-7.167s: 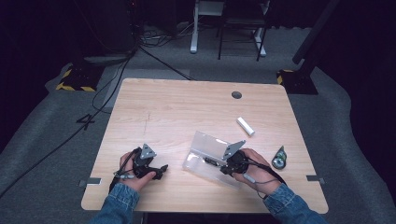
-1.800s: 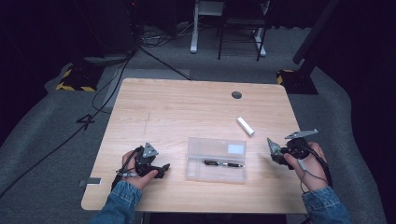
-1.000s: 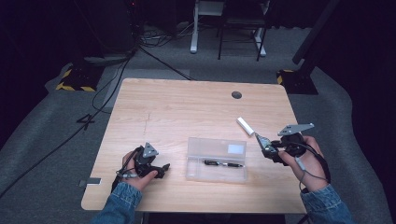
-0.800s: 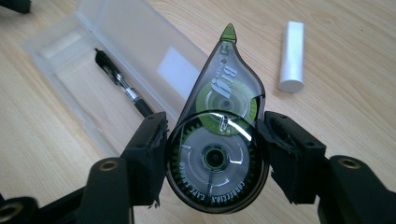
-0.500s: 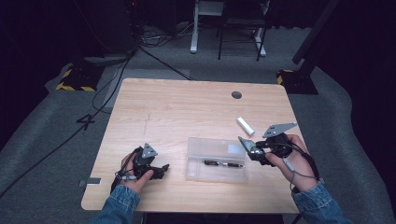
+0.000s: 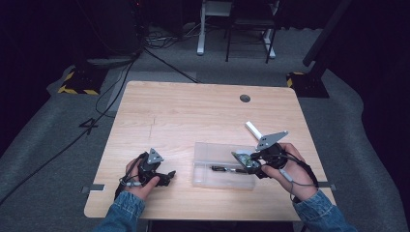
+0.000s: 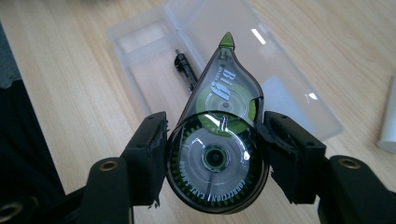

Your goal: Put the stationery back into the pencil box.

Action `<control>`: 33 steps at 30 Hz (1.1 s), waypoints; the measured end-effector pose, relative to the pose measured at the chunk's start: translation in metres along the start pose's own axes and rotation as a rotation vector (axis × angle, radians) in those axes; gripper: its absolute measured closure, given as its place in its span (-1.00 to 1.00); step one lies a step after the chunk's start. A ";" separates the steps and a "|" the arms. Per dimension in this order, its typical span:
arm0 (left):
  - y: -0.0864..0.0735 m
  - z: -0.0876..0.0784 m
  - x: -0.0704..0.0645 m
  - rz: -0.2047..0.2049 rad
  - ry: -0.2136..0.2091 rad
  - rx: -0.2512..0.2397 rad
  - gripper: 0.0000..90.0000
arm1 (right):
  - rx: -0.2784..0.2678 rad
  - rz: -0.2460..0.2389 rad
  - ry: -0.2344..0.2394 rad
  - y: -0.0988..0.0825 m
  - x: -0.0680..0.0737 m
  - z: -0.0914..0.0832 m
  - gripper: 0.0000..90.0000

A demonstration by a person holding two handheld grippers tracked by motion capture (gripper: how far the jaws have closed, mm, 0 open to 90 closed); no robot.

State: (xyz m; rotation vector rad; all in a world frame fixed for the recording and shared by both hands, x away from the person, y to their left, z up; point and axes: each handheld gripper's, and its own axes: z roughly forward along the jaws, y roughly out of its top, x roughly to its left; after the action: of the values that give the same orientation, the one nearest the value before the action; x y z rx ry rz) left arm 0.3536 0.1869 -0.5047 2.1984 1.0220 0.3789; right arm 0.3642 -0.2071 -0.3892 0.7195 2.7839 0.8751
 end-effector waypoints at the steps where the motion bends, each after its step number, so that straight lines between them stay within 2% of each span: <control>1: 0.000 0.000 0.000 0.001 -0.001 0.000 -0.75 | 0.005 -0.005 0.006 0.000 0.001 0.002 -0.07; 10: 0.000 0.000 0.000 0.000 -0.004 0.001 -0.76 | 0.057 -0.074 0.070 0.000 0.005 0.021 -0.07; 24: 0.000 0.000 0.000 -0.001 -0.005 0.002 -0.76 | 0.116 -0.065 0.121 -0.005 0.005 0.042 -0.07; 33: 0.000 0.000 0.000 0.000 -0.004 0.001 -0.76 | 0.148 -0.082 0.159 -0.006 0.006 0.051 -0.07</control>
State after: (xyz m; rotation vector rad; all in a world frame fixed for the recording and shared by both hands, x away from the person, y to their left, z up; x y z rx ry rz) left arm 0.3537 0.1867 -0.5048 2.1990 1.0198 0.3748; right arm 0.3698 -0.1829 -0.4341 0.5736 3.0211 0.7479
